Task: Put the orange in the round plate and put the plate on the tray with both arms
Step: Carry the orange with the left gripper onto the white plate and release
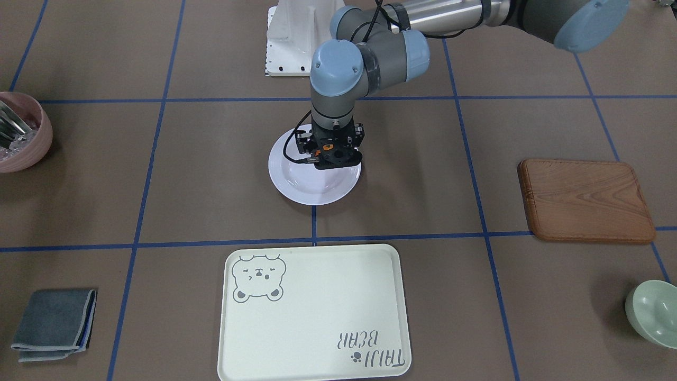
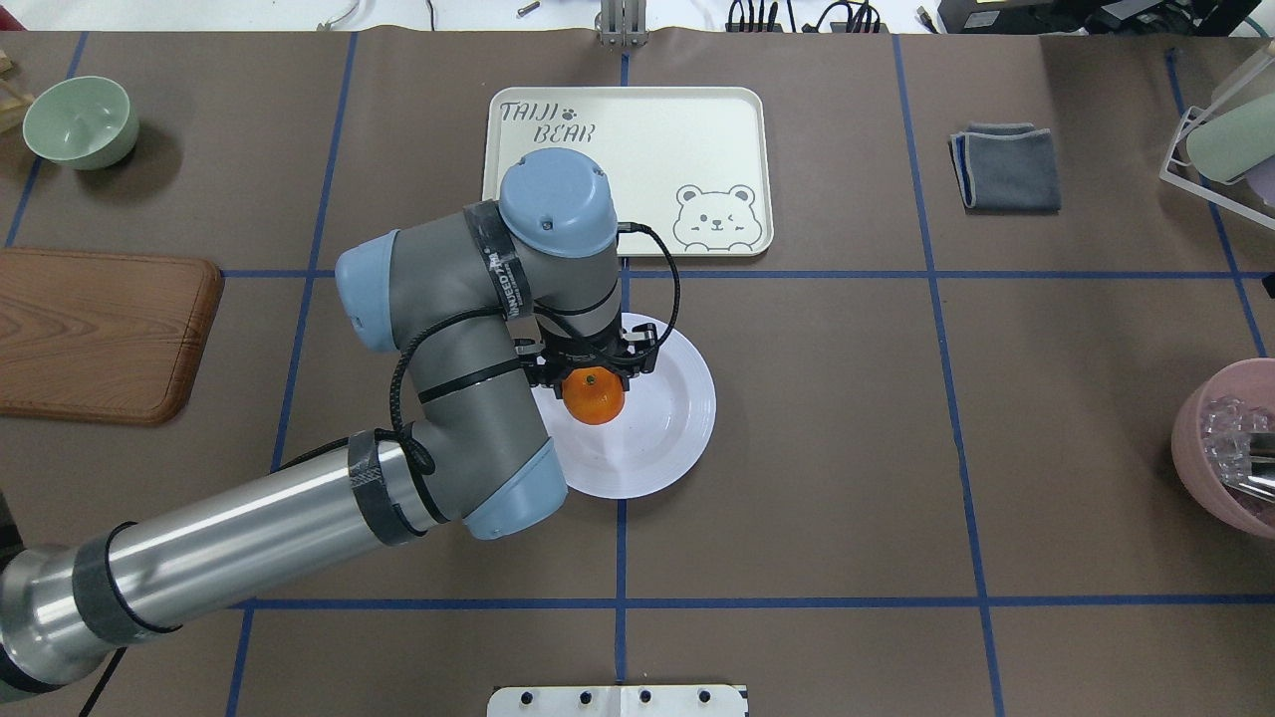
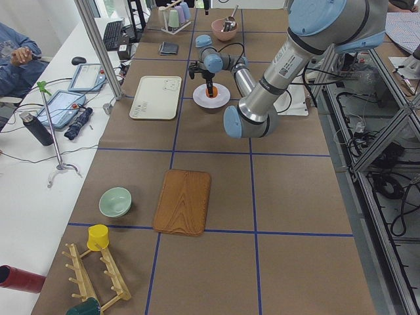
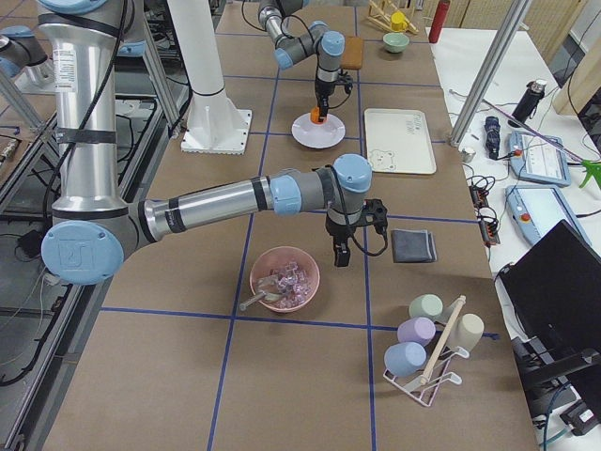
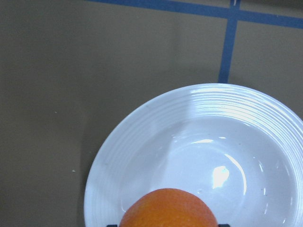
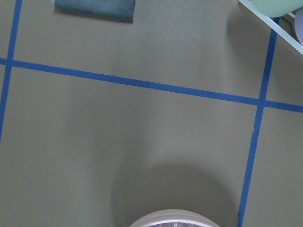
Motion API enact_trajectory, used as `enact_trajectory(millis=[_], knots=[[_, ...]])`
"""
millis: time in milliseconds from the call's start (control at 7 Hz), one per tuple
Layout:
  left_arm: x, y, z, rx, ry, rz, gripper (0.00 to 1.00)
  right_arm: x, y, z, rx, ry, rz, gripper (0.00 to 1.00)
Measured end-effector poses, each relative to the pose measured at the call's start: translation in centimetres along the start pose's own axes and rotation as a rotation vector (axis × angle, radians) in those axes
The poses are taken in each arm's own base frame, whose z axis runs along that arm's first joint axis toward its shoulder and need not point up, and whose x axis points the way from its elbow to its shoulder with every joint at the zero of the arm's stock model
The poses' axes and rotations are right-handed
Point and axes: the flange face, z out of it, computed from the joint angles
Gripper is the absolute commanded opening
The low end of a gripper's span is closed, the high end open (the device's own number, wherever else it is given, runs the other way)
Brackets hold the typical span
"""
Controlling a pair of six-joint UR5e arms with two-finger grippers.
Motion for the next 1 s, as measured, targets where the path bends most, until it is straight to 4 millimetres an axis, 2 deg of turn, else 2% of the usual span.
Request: enact_trajectory(millis=[143, 571, 714, 857, 1000], knots=[[0.8, -0.1, 0.9, -0.002, -0.001, 0.003, 0.00, 0.0, 0.0, 0.0, 0.000, 0.000, -0.001, 1.00], [1.4, 0.0, 2.8, -0.005, 0.000, 0.015, 0.03, -0.3, -0.1, 0.1, -0.001, -0.001, -0.005, 1.00], [1.5, 0.3, 3.2, -0.006, -0.002, 0.019, 0.51, -0.5, -0.2, 0.1, -0.002, -0.002, -0.008, 1.00], [1.6, 0.4, 3.4, -0.005, -0.005, 0.022, 0.69, -1.0, -0.5, 0.2, -0.003, -0.007, -0.010, 1.00], [1.7, 0.6, 3.7, -0.003, -0.005, 0.026, 0.98, -1.8, -0.8, 0.4, -0.009, -0.020, -0.015, 1.00]])
